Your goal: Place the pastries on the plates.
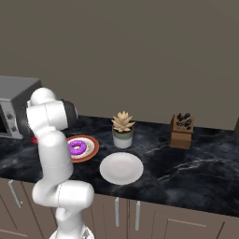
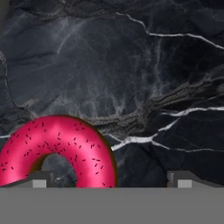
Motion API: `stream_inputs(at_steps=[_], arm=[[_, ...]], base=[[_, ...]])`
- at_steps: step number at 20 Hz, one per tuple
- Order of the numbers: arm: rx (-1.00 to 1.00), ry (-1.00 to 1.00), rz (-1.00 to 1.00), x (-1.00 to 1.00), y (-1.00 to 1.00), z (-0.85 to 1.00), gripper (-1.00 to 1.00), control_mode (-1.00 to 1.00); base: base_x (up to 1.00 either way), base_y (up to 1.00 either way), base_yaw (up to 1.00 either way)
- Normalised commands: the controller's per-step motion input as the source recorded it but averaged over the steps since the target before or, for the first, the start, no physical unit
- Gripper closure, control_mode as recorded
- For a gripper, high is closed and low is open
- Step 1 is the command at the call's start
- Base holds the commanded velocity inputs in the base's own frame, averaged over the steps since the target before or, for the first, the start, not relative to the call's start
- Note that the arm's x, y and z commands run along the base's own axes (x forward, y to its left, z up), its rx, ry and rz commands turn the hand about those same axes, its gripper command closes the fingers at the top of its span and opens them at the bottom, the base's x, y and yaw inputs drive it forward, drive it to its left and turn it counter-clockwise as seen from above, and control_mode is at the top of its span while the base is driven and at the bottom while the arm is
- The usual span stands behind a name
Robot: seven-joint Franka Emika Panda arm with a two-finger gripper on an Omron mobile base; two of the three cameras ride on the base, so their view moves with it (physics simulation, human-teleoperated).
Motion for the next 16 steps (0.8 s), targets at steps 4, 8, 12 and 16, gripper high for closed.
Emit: stream_inputs(at_steps=[4,8,12,16], arm=[[0.00,0.00,0.00,0.01,0.00,-0.03,-1.00,-1.00],[0.00,0.00,0.00,-0.10,0.00,-0.12,-1.00,-1.00],[0.00,0.00,0.00,-0.33,0.00,-0.14,-1.00,-1.00],[0.00,0.00,0.00,-0.22,0.04,-0.05,-1.00,-1.00]], base=[[0.00,0.00,0.00],[0.00,0.00,0.00],[0.00,0.00,0.00],[0.00,0.00,0.00]])
